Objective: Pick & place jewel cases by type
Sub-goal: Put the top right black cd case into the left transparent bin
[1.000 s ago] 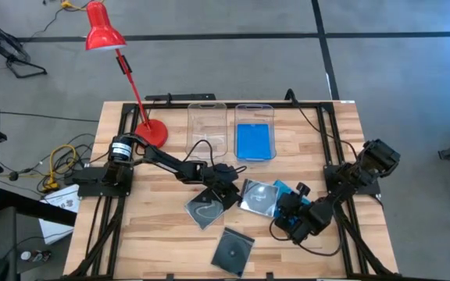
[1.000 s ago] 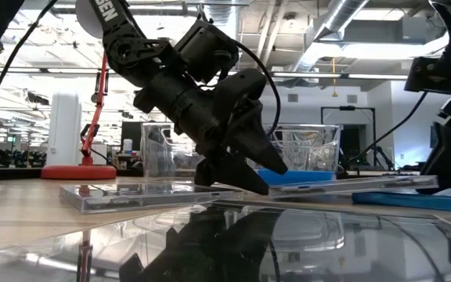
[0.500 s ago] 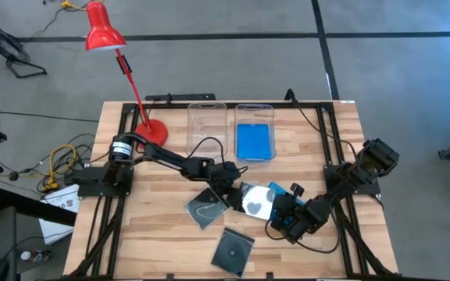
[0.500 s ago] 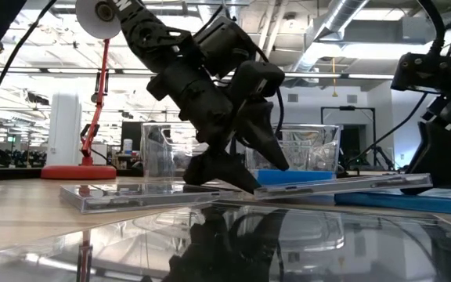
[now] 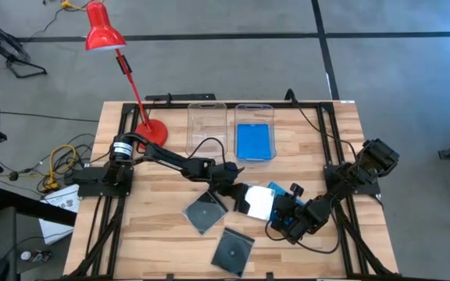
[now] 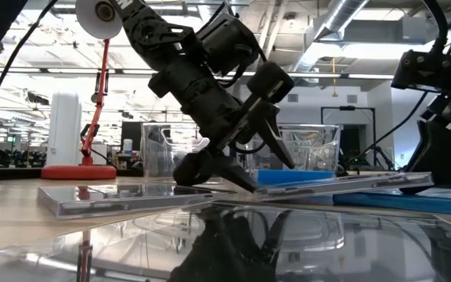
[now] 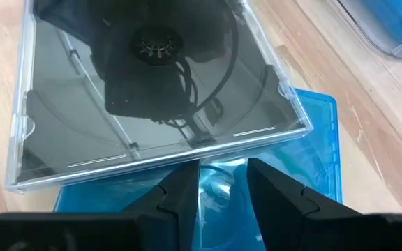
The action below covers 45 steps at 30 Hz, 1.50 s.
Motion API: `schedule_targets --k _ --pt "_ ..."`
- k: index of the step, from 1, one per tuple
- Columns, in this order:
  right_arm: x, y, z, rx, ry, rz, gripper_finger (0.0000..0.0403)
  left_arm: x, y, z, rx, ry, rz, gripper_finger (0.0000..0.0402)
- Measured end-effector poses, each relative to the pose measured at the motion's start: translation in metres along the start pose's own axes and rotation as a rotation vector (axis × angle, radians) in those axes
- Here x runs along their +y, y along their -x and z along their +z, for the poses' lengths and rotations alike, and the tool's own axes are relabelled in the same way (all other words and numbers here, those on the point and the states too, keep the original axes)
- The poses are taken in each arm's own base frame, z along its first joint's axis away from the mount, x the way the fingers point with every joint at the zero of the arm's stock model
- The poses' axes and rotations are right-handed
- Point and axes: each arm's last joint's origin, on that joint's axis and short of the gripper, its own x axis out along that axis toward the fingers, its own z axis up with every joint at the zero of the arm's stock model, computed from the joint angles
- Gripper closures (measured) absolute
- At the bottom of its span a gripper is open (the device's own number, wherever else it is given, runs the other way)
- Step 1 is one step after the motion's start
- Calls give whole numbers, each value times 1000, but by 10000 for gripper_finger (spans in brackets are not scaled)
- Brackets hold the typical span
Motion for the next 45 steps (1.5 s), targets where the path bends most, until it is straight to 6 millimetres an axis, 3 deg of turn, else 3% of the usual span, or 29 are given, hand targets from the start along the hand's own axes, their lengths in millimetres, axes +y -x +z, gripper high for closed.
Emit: schedule_targets --k 12,20,35,45 --pt "-1 0 0 3 -19 -7 285 -8 0 3 -23 -62 -86 175" --pt "-5 9 -7 60 -31 -72 285 -1 0 1 -14 -72 1 175" --pt "-2 15 -7 90 -18 -64 285 -1 1 1 -14 -72 8 175" --pt "-5 42 -8 -12 -54 -10 285 -1 1 1 -14 -86 7 175"
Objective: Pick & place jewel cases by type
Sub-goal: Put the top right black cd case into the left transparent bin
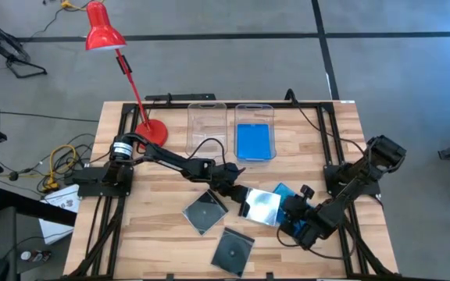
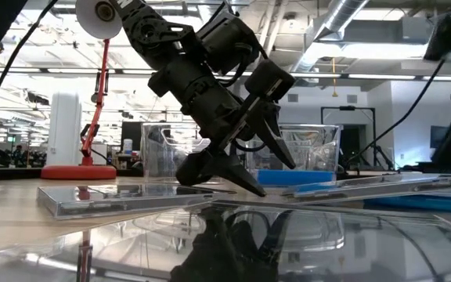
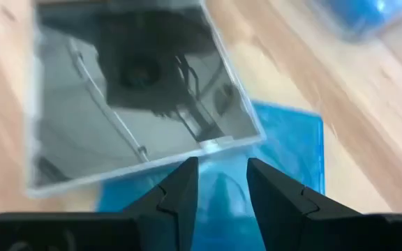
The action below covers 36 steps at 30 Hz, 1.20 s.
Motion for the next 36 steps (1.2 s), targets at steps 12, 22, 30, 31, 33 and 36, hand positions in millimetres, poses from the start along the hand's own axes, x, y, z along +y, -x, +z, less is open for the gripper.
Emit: schedule_targets --k 12,22,30,31,33,36 --pt "3 -11 4 -29 0 -20 285 3 -12 0 18 14 -51 176" --pt "4 -8 0 -18 9 -12 285 7 -20 0 41 26 -67 176" --pt "2 -18 -8 -31 -30 32 285 7 -20 1 47 27 -71 176" --pt "1 -19 -9 -32 -35 38 285 7 -20 1 47 27 -71 176" --pt "0 -21 -11 -36 -43 46 285 7 -20 1 47 25 -71 176" --pt "0 -22 -12 -38 -46 51 285 7 -20 1 48 25 -72 175"
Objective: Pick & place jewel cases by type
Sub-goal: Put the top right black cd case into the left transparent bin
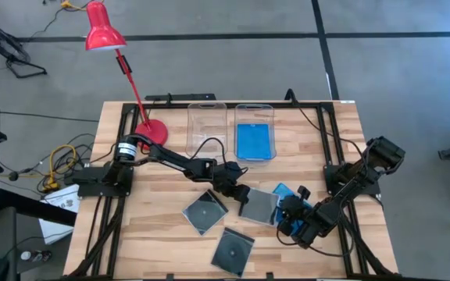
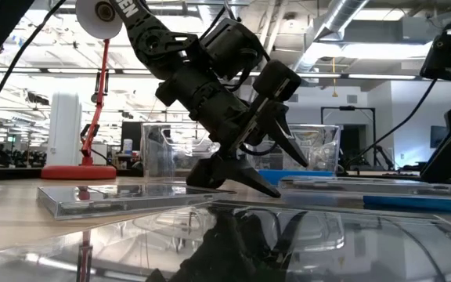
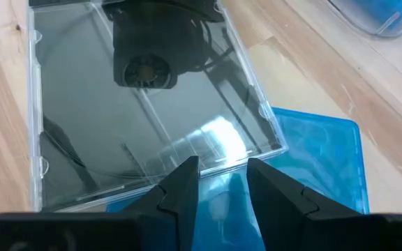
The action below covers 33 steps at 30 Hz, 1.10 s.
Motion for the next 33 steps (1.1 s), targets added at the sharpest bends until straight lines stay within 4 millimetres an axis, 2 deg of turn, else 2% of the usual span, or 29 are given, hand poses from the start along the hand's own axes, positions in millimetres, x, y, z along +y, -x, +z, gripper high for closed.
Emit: schedule_targets --k 8,17,27,33 --pt "0 0 0 3 -2 4 285 0 0 0 -1 -3 -7 175" --pt "1 0 0 4 -5 9 285 -11 -1 2 -17 -42 -130 175" --pt "0 0 0 -6 0 0 285 -15 -1 2 13 -59 -185 175" --pt "0 -1 0 -16 3 -6 285 -16 0 2 17 -70 -192 209"
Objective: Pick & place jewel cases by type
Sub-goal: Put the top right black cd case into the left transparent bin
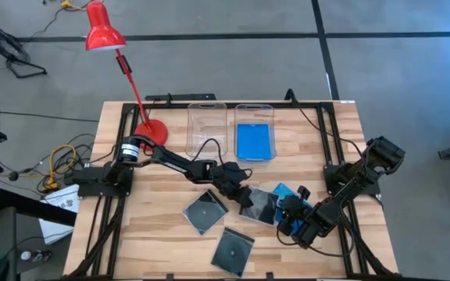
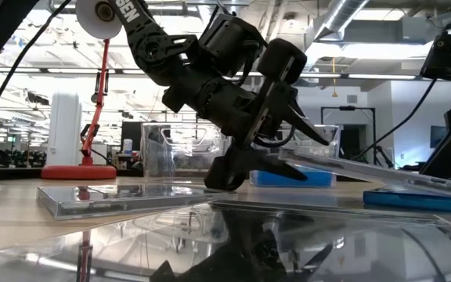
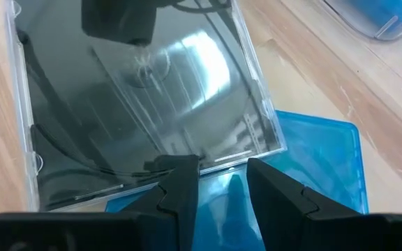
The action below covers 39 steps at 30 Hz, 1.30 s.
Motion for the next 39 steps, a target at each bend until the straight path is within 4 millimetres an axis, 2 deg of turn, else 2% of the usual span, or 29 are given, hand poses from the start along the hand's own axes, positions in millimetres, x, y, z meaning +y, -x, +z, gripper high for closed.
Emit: schedule_targets --k 7,13,23,39 --pt "-1 0 0 -16 5 -8 285 0 0 0 1 -15 0 278" --pt "0 3 -3 -44 21 -6 285 -1 0 0 0 -25 -1 305" --pt "3 14 -5 -106 48 -17 285 -1 1 0 -6 -47 1 310" --pt "8 55 -4 -202 54 -61 285 -4 1 2 -18 -93 -23 310"
